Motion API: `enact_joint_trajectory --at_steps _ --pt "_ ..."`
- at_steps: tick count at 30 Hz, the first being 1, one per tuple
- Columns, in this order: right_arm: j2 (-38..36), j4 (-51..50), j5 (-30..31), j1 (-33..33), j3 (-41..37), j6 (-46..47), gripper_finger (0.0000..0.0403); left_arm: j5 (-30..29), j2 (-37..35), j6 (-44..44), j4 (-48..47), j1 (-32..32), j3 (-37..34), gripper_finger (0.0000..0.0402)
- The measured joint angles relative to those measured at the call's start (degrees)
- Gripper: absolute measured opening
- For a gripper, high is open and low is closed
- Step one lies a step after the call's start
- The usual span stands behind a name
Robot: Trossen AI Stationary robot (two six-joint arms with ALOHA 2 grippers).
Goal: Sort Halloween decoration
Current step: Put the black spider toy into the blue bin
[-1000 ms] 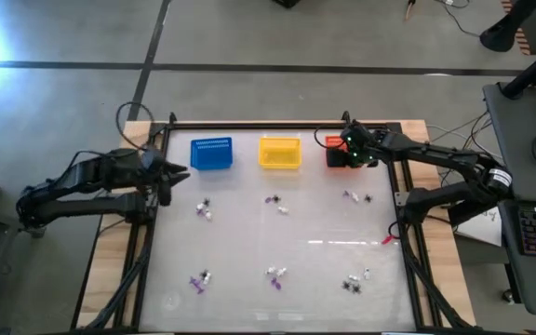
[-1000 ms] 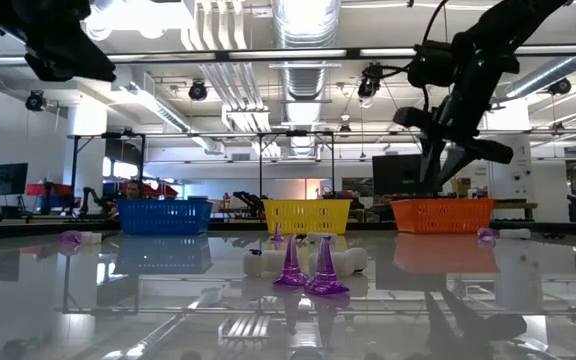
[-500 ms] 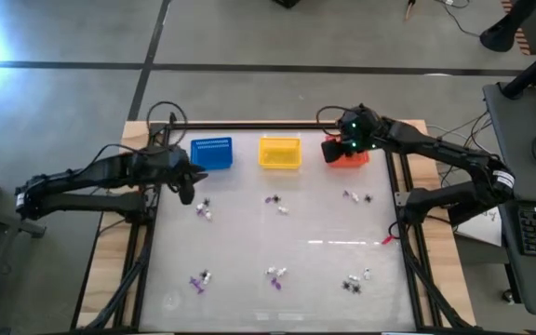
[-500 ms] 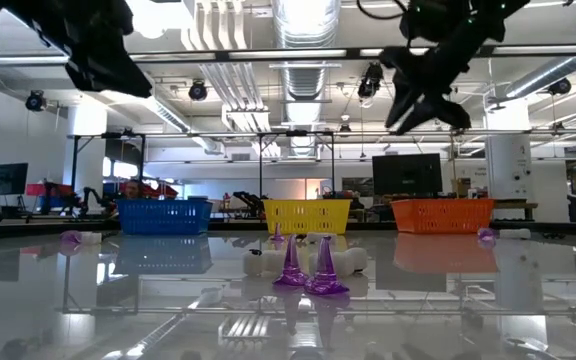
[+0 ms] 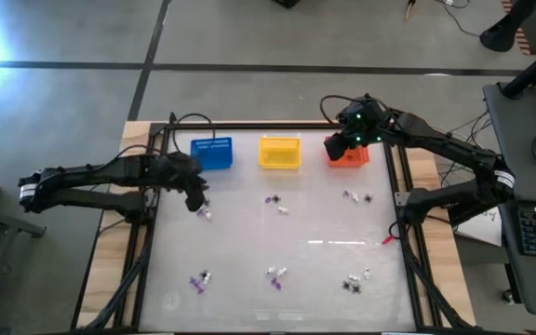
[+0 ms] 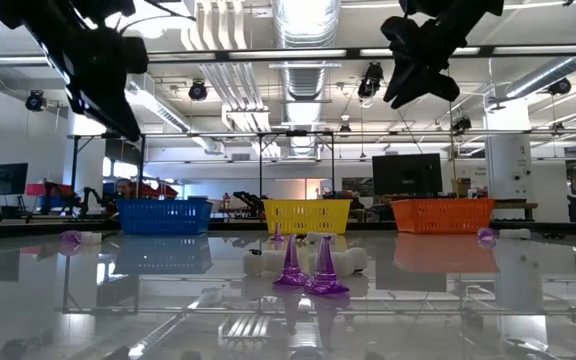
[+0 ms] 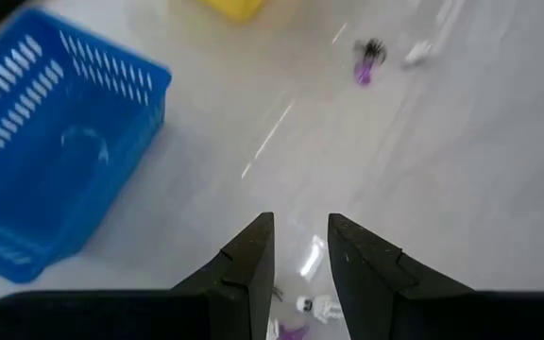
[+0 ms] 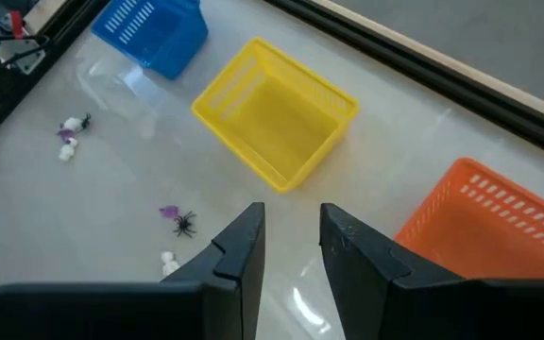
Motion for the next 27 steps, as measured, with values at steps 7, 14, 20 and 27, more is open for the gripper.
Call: enact_joint_trajectory --at_steps 7,14,20,27 --pt "0.0 0.0 3.0 0.0 -0.1 0.0 0.0099 0.0 5.0 -2.3 -0.1 0.0 0.0 0.0084" --pt "0.0 0.0 3.1 0.0 -0.2 -0.2 0.0124 2.1 10.4 -4.7 -3.6 0.0 -0.3 0.0084" --pt "0.0 0.0 3.1 0.0 -0.2 -2.4 0.0135 2.6 15.6 -6.9 -2.8 -0.1 -2.3 0.0084" --pt "0.0 0.0 3.0 0.0 -0.2 -5.3 0.0136 2.6 19.9 -9.4 2.9 -0.1 -3.9 0.0084"
